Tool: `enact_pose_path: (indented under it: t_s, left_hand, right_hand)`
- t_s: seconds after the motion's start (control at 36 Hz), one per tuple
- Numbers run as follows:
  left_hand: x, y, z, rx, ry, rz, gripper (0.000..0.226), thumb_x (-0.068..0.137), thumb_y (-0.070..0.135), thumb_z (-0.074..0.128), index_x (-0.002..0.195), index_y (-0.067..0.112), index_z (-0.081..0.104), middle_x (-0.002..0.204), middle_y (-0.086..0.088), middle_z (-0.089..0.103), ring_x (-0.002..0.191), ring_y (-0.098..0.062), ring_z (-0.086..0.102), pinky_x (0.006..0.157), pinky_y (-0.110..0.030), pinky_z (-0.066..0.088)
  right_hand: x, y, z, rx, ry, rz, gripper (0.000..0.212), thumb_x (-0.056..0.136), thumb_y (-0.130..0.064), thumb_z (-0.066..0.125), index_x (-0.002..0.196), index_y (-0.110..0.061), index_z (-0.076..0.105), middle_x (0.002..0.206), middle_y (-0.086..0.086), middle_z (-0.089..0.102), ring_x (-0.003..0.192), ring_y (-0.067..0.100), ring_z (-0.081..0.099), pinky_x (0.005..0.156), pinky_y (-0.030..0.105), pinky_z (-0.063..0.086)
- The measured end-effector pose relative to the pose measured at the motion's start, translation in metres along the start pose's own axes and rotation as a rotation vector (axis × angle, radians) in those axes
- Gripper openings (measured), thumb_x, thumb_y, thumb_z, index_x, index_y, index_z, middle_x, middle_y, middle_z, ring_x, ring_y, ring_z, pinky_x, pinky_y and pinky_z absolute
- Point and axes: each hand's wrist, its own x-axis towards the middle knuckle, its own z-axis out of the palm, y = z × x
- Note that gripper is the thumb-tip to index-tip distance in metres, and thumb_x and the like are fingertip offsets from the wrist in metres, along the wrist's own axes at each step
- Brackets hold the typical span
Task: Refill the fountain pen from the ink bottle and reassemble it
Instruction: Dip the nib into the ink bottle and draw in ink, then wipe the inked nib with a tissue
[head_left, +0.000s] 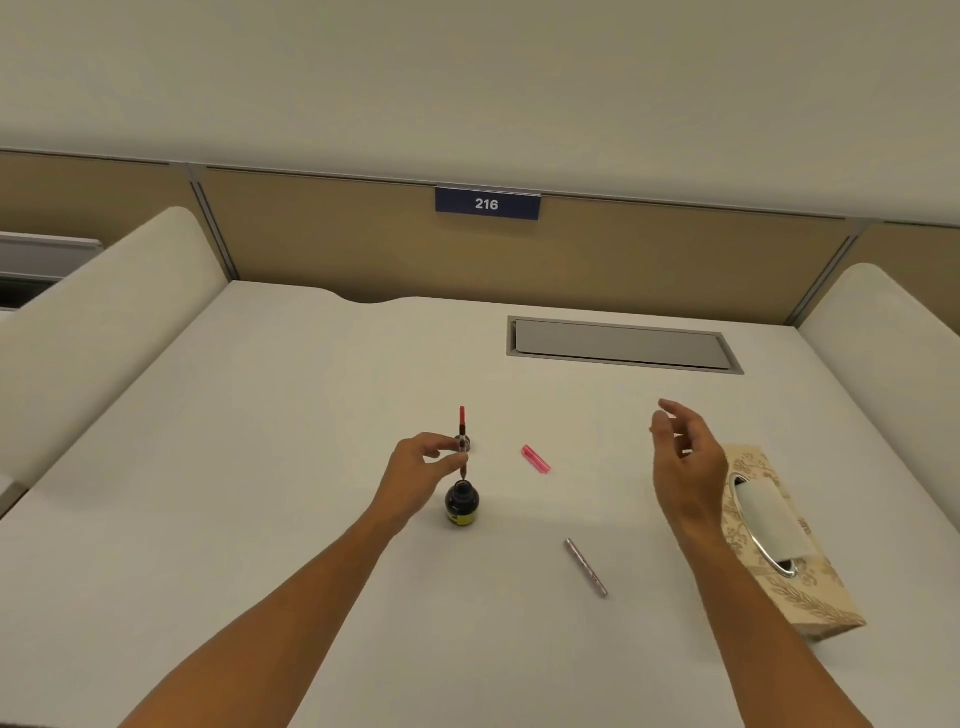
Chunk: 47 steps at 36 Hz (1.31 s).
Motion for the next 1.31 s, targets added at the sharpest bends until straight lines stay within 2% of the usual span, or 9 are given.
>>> enact_pose_path:
  t_s: [0.06, 0.19, 0.33, 0.47, 0.64, 0.89, 1.06, 1.14, 1.31]
  left_hand:
    - [-0.002, 0.004, 0.001, -0.03, 0.008, -0.006, 0.009, 0.086, 0.022, 0.073, 0.094, 0.025, 0.075, 0.107, 0.011, 0.07, 0.101, -0.011, 0.058, 0.079, -0.018, 0.038]
    - [-0.005, 0.012, 0.001, -0.13, 0.049, -0.022, 0.007, 0.085, 0.023, 0.074, 0.088, 0.029, 0.076, 0.098, 0.013, 0.073, 0.092, -0.013, 0.06, 0.081, -0.023, 0.043]
    - [-0.008, 0.018, 0.004, -0.232, 0.092, -0.061, 0.011, 0.087, 0.013, 0.072, 0.091, 0.022, 0.075, 0.09, 0.012, 0.074, 0.079, 0.009, 0.067, 0.076, -0.012, 0.042]
    - [-0.009, 0.016, 0.006, -0.274, 0.133, -0.102, 0.012, 0.089, 0.011, 0.07, 0.1, 0.015, 0.074, 0.089, 0.014, 0.073, 0.075, 0.014, 0.066, 0.069, -0.004, 0.043]
    - [-0.011, 0.013, 0.009, -0.348, 0.137, -0.185, 0.01, 0.089, 0.015, 0.07, 0.097, 0.019, 0.074, 0.089, 0.017, 0.073, 0.093, 0.002, 0.062, 0.094, -0.033, 0.043]
    - [-0.014, 0.017, 0.021, -0.461, 0.133, -0.252, 0.007, 0.088, 0.017, 0.071, 0.092, 0.021, 0.074, 0.093, 0.01, 0.073, 0.094, -0.009, 0.061, 0.086, -0.036, 0.041]
    - [-0.013, 0.017, 0.022, -0.505, 0.157, -0.301, 0.007, 0.088, 0.019, 0.072, 0.094, 0.02, 0.073, 0.097, 0.005, 0.071, 0.103, -0.018, 0.059, 0.088, -0.037, 0.042]
    - [-0.014, 0.018, 0.023, -0.554, 0.147, -0.332, 0.008, 0.087, 0.02, 0.073, 0.095, 0.019, 0.074, 0.097, 0.003, 0.071, 0.102, -0.021, 0.058, 0.085, -0.035, 0.042]
    - [-0.015, 0.025, 0.03, -0.635, 0.122, -0.353, 0.012, 0.088, 0.019, 0.072, 0.099, 0.014, 0.074, 0.105, -0.004, 0.072, 0.092, -0.018, 0.056, 0.074, -0.03, 0.041]
  right_hand:
    - [0.006, 0.007, -0.011, -0.111, -0.025, -0.022, 0.028, 0.098, -0.025, 0.06, 0.123, -0.017, 0.065, 0.098, 0.0, 0.065, 0.075, 0.017, 0.05, 0.069, 0.03, 0.046]
    - [0.02, 0.034, -0.039, -0.463, -0.049, 0.0, 0.032, 0.094, -0.021, 0.063, 0.124, -0.014, 0.065, 0.115, 0.014, 0.063, 0.112, 0.036, 0.05, 0.094, 0.049, 0.044]
    - [0.021, 0.05, -0.063, -0.825, -0.1, 0.181, 0.045, 0.093, -0.033, 0.061, 0.135, -0.016, 0.058, 0.136, 0.019, 0.051, 0.123, 0.045, 0.04, 0.102, 0.053, 0.036]
    - [0.014, 0.059, -0.076, -0.964, -0.108, 0.261, 0.048, 0.093, -0.041, 0.059, 0.132, -0.011, 0.058, 0.132, 0.022, 0.052, 0.119, 0.044, 0.043, 0.1, 0.052, 0.036]
    - [0.009, 0.065, -0.079, -1.104, -0.115, 0.256, 0.042, 0.093, -0.042, 0.053, 0.119, -0.012, 0.066, 0.116, 0.019, 0.061, 0.108, 0.041, 0.051, 0.092, 0.049, 0.04]
    - [0.008, 0.064, -0.082, -1.05, -0.08, 0.333, 0.045, 0.096, -0.029, 0.056, 0.138, -0.012, 0.052, 0.129, 0.023, 0.054, 0.115, 0.044, 0.047, 0.096, 0.05, 0.041]
    - [0.016, 0.064, -0.092, -0.941, -0.053, 0.358, 0.037, 0.092, -0.02, 0.062, 0.125, -0.004, 0.06, 0.109, 0.023, 0.065, 0.094, 0.042, 0.062, 0.085, 0.049, 0.052]
    - [0.021, 0.059, -0.096, -0.904, 0.003, 0.354, 0.023, 0.093, -0.012, 0.055, 0.11, -0.001, 0.068, 0.1, 0.021, 0.064, 0.075, 0.034, 0.054, 0.07, 0.04, 0.049]
    - [0.028, 0.027, -0.092, -0.64, 0.079, 0.193, 0.025, 0.097, -0.015, 0.054, 0.11, -0.001, 0.07, 0.103, 0.023, 0.066, 0.089, 0.043, 0.061, 0.078, 0.046, 0.052]
